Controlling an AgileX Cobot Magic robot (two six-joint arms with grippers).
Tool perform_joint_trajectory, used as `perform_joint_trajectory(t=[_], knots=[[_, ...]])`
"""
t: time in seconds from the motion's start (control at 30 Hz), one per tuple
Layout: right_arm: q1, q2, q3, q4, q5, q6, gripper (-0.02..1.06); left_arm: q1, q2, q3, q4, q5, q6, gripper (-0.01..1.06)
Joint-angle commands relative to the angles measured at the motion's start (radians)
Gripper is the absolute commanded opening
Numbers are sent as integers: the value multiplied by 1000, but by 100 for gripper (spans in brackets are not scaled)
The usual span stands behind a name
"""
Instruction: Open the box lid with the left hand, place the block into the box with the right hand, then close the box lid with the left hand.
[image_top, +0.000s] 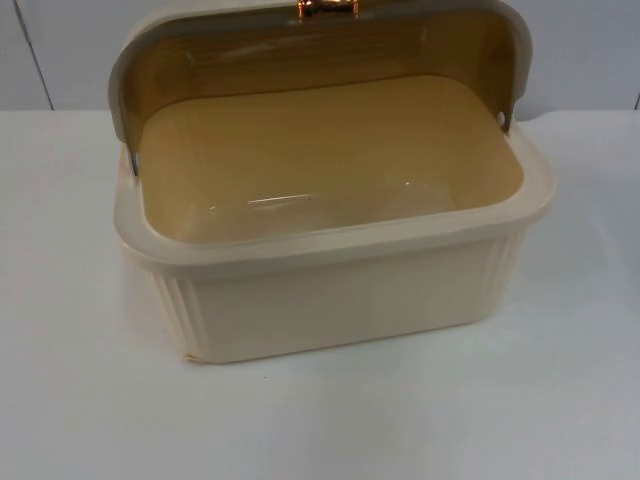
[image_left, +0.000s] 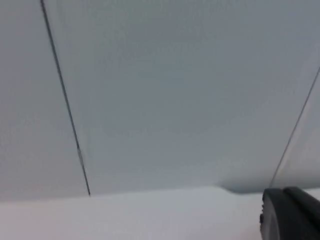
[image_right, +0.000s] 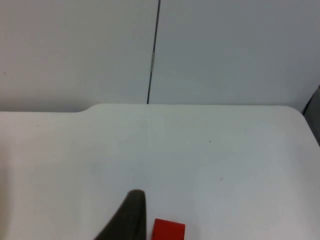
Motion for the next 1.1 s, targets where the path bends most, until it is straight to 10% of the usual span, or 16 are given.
perform_joint_trajectory(t=[0.0,0.3,0.4,0.43,1.07], knots=[[-6,-6,5,2,-14,3,105,5,0,-1,-2,33,-6,0],[-6,-6,5,2,-6,3,105,5,0,-1,76,1,-31,17],[-6,-6,5,2,-6,3,105,5,16,-1,87,24,-84,93],[-6,-6,5,2,-6,3,105,5,21,-1,95,24,-119,103],[-6,43,5,46,-4,46,105,5,27,-3,108,67,-129,102]])
